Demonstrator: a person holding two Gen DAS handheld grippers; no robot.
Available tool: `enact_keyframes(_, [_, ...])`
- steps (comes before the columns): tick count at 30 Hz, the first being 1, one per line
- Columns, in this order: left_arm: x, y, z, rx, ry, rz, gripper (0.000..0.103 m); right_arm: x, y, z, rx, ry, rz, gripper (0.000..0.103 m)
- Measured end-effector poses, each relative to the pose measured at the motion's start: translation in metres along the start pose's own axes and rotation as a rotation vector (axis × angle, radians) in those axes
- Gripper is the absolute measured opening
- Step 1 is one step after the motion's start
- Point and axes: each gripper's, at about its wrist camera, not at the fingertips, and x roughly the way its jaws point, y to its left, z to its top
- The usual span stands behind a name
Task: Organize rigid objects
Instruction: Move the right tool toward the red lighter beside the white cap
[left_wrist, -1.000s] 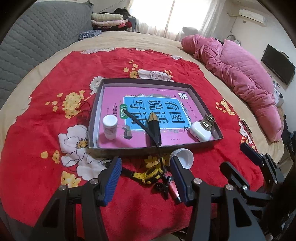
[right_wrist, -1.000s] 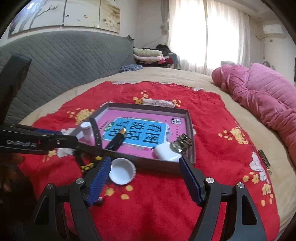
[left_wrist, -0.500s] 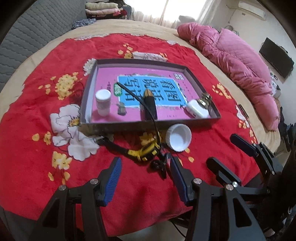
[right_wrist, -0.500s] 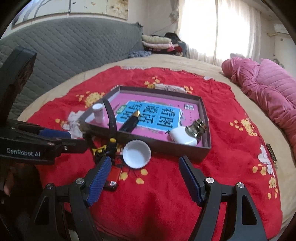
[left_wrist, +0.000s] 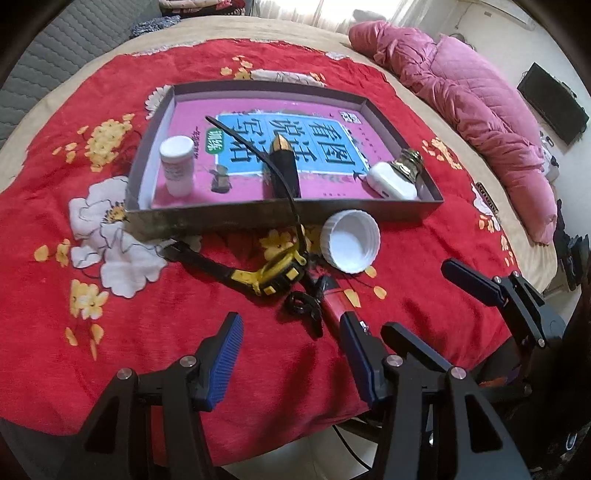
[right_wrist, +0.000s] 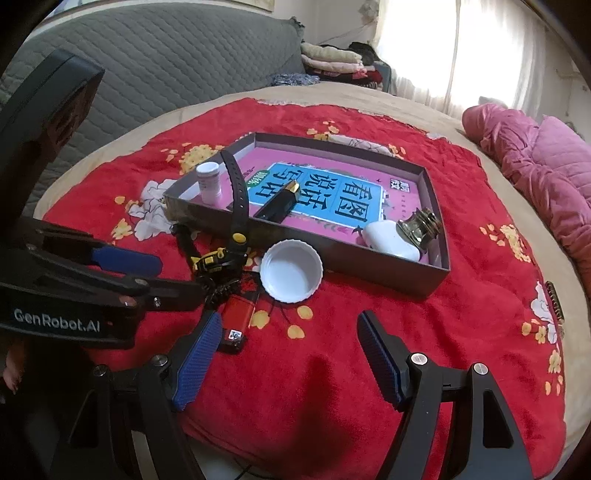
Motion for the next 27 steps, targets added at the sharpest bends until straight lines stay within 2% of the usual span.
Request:
enact_keyframes(7, [0.012,-0.002,0.004,-0.006,0.009,-0.02,0.054,0.006,0.0,-0.001,-0.003,0.022,0.012,0.077])
enact_keyframes(10, [0.018,-0.004,0.006,0.002,0.013,-0.031,0.048,0.011,0.004,-0.001,-0.018,0.034,0.022,0.077])
enact_keyframes(25, [0.034,0.011,0.012,-0.04,0.008,-0.068,0.041,0.022,0.006,-0.001,-0.001,0.052,0.029,0.077])
enact_keyframes(27, [0.034,0.014,0.012,-0.043,0.004,-0.071,0.037,0.024,0.006,0.0,0.007,0.053,0.034,0.077])
